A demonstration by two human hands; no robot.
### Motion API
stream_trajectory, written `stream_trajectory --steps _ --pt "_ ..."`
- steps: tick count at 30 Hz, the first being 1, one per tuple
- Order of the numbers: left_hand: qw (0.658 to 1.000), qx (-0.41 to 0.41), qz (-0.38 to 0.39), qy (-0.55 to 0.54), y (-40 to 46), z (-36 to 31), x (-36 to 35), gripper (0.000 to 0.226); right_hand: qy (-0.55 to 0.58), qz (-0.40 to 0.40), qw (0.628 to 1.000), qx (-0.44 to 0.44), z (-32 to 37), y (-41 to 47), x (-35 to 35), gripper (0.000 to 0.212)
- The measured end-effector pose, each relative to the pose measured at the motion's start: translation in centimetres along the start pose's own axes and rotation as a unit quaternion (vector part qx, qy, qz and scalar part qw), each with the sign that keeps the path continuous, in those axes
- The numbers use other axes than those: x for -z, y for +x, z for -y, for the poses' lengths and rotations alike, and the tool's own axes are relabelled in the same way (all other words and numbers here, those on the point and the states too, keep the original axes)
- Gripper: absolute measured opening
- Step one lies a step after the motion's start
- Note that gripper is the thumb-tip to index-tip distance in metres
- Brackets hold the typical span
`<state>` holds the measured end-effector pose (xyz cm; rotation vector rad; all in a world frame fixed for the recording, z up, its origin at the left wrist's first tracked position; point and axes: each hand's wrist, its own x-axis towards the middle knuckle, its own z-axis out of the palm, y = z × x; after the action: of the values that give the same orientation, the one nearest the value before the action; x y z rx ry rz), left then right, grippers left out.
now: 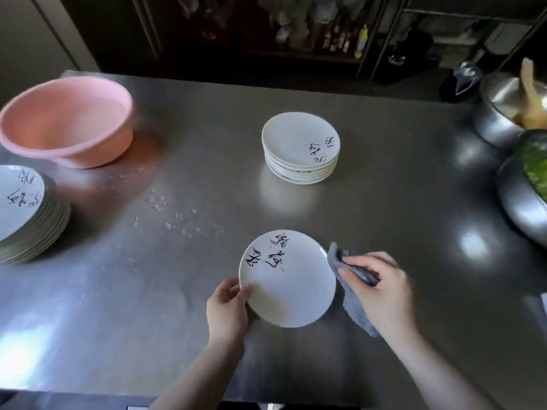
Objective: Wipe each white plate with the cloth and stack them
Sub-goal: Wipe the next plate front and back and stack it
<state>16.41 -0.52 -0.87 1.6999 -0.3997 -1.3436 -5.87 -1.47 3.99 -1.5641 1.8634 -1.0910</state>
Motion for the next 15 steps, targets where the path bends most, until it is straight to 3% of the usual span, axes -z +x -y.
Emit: stream_trajectory --steps 2,6,11,15 --pt "0.999 -0.021 -0.015 0.043 -0.2 0.1 -0.2 0.016 0.008 0.003 1.000 -0.005 -0.5 0.1 -0.2 0.017" --pt "0.969 -0.085 -0.014 0.232 0.0 -0.5 0.4 0.018 0.023 0.007 1.000 -0.007 -0.6 0.2 -1.1 0.018" --pt "0.882 -0.183 0.009 0.434 1.1 -1.8 1.9 0.007 0.026 0.033 0.999 -0.011 -0.5 0.4 -2.0 0.026" --pt "0.863 -0.271 -0.009 0.426 2.9 -3.3 1.8 0.023 -0.023 0.064 0.997 0.022 0.2 1.4 -3.6 0.028"
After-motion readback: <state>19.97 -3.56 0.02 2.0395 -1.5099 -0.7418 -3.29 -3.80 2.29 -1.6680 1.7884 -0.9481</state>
